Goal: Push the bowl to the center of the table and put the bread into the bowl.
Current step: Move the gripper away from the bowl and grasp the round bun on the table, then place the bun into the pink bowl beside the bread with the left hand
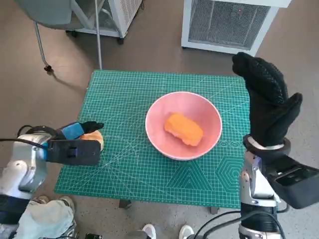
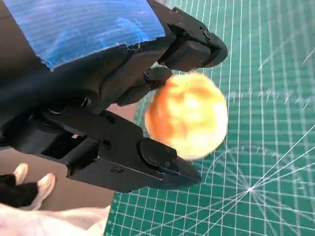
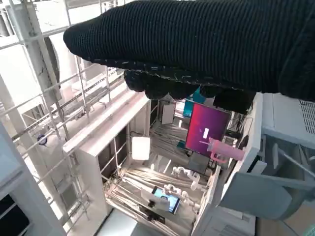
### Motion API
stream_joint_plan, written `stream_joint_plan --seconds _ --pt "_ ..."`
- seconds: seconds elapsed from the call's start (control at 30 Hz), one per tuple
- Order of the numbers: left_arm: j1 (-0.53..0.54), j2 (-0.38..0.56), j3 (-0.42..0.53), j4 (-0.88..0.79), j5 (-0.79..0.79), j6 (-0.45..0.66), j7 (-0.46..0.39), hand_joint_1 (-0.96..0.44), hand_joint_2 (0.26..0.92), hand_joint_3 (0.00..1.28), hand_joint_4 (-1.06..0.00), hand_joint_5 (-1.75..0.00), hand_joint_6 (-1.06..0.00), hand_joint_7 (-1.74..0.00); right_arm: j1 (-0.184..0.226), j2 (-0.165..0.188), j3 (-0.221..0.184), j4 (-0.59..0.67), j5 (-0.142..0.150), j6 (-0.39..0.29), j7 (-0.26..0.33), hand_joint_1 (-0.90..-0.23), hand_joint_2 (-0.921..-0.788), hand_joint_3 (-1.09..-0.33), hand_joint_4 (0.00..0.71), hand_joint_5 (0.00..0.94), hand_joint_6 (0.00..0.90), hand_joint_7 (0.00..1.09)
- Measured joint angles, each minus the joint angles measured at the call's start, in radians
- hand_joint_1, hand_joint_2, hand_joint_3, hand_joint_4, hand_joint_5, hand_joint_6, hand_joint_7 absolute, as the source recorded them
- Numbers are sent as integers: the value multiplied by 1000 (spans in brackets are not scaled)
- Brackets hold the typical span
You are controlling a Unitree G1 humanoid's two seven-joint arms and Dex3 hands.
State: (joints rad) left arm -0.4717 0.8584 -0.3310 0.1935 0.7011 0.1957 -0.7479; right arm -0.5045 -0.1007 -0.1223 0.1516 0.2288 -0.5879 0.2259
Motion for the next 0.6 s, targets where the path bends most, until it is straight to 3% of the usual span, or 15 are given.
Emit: stream_joint_plan --seconds 0.03,0.13,0.17,0.2,0.23,0.3,0.43,0.6 --pt "-4 -3 -5 14 6 -7 16 161 811 54 -275 -31 -440 -52 0 0 0 0 0 0 -1 -531 -921 -716 331 19 -1 706" --pt "-8 -10 -15 50 28 -34 69 131 833 94 -569 -87 -622 -88 0 1 0 0 -1 -2 -5 -532 -921 -715 331 19 -1 707" --pt "-9 -11 -19 62 36 -48 93 127 836 98 -615 -102 -647 -96 0 1 0 0 -2 -2 -6 -532 -921 -715 331 19 -1 707" --pt "-9 -11 -24 78 47 -69 126 82 867 104 -645 -494 -599 -503 0 1 0 0 -2 -3 -7 -532 -921 -714 331 19 -1 708" --pt "-9 -11 -27 94 52 -87 153 53 886 117 -644 -779 -570 -757 0 1 0 0 -2 -4 -8 -533 -921 -714 331 19 -1 708" --pt "-9 -10 -32 123 69 -132 213 28 903 97 -680 -987 -578 -942 1 2 0 1 -3 -5 -8 -533 -921 -714 331 19 -1 708" --pt "-9 -5 -35 183 81 -226 313 7 897 80 -702 -1155 -674 -1031 1 2 0 1 -6 -7 -10 -532 -921 -714 332 20 -1 709" --pt "-9 2 -30 207 78 -278 345 3 895 77 -702 -1206 -701 -1033 2 3 0 1 -16 -11 -16 -530 -921 -716 331 20 -1 708"
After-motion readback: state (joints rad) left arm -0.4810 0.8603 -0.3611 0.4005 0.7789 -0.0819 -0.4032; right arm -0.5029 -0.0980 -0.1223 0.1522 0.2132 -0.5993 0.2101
